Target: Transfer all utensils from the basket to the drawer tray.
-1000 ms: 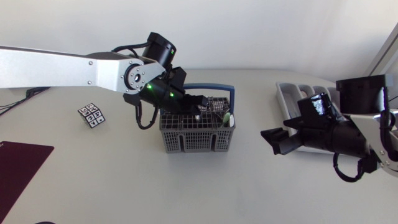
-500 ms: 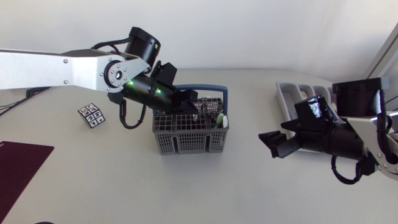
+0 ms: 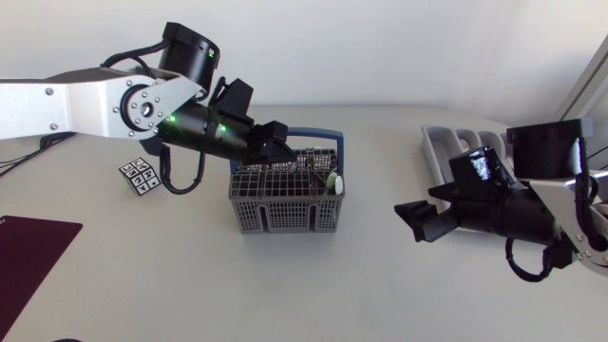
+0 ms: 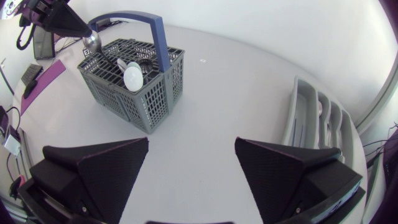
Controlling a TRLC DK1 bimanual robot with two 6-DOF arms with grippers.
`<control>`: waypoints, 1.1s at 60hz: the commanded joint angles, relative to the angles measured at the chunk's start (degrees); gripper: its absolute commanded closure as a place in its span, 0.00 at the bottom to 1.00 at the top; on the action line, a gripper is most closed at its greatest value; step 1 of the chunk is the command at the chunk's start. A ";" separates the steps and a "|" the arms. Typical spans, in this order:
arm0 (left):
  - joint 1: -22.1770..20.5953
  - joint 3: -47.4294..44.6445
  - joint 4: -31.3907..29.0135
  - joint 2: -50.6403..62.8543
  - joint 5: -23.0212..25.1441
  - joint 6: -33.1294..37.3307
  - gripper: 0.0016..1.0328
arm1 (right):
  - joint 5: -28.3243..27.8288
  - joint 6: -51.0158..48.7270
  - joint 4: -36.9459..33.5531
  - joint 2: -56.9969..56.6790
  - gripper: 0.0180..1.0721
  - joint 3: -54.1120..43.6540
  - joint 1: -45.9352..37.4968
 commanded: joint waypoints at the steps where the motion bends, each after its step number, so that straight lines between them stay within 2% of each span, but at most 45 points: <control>1: 0.38 -1.88 1.87 -2.94 0.55 -1.11 0.96 | 0.15 -0.96 0.15 -0.01 0.05 -1.22 0.39; 16: -0.32 -4.34 5.04 -9.09 0.37 -1.02 0.96 | -0.02 -1.49 0.24 -1.24 0.05 -1.57 1.18; 35: -1.46 -3.55 4.07 -11.64 0.46 -1.02 0.96 | -0.81 -2.28 -2.05 -3.08 0.05 -0.78 1.44; 45: -1.73 0.67 -1.82 -11.38 6.79 -0.93 0.96 | -5.56 -4.83 -5.83 -5.72 0.05 1.77 1.62; 57: -4.37 3.92 -8.50 -10.23 13.65 1.70 0.96 | -12.33 -7.73 -5.30 -7.21 0.05 3.08 3.91; 66: -7.88 5.06 -13.95 -9.88 16.90 5.92 0.96 | -12.94 -9.58 -5.56 -9.32 0.05 3.61 10.85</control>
